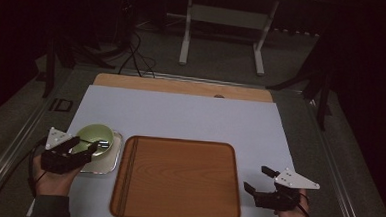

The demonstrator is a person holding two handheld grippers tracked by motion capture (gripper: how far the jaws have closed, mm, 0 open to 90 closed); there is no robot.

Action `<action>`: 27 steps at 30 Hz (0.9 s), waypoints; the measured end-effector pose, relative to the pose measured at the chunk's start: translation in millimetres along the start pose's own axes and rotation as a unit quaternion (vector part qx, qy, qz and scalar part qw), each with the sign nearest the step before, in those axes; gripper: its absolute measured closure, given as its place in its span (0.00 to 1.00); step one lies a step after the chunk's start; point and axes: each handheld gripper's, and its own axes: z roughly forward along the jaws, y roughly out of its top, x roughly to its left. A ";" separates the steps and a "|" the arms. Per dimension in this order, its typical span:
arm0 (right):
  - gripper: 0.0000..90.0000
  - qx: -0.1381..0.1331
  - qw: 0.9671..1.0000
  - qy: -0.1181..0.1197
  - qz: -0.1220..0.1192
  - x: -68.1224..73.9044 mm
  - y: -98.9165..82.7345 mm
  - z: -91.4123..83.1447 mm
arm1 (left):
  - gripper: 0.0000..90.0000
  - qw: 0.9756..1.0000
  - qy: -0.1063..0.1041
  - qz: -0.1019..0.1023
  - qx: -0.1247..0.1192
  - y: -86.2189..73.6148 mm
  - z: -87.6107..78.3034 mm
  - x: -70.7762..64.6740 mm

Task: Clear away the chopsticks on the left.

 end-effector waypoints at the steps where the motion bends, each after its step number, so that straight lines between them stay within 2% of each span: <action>1: 0.16 -0.001 1.000 0.000 0.001 -0.2 -0.2 -0.1 | 0.41 1.000 0.001 -0.001 -0.001 0.0 -0.3 1.7; 17: 0.16 -0.002 1.000 -0.002 -0.002 -1.2 0.0 -0.8 | 0.41 0.999 0.037 -0.010 -0.007 -5.6 -0.7 30.0; 27: 0.16 -0.002 1.000 -0.005 0.000 -1.6 -0.3 -1.6 | 0.41 0.998 0.063 -0.018 -0.010 -10.8 -0.2 46.4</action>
